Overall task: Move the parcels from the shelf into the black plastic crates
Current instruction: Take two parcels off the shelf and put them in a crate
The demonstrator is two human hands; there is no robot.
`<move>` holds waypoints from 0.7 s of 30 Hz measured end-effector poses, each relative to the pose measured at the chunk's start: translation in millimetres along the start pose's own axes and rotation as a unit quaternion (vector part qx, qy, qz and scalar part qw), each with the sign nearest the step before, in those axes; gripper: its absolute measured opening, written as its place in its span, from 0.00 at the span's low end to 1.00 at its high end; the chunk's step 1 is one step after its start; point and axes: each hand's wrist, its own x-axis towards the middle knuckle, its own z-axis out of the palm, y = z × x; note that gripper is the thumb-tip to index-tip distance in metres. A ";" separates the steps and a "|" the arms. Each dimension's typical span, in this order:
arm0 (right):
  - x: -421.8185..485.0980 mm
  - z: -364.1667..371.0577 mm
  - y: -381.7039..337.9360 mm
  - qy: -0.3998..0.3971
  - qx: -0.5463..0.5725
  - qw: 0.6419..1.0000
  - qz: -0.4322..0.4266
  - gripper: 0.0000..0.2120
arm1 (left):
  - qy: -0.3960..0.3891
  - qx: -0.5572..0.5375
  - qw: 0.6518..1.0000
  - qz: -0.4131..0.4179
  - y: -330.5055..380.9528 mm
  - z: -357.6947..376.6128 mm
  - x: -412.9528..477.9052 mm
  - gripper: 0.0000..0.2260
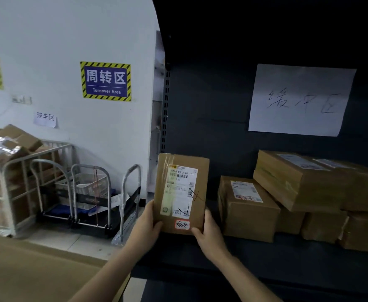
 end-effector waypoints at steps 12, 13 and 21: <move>-12.9 -22.3 10.0 -0.029 -0.032 0.999 0.008 0.35 | 0.081 0.093 0.992 -0.028 6.6 9.2 -30.1 0.34; -16.5 -28.2 12.1 -0.023 -0.031 0.999 0.003 0.34 | 0.093 0.099 0.991 -0.014 12.1 11.8 -34.1 0.33; -48.2 -93.2 31.7 0.072 -0.050 0.996 -0.025 0.28 | 0.045 0.066 0.993 0.087 71.3 60.7 -39.1 0.25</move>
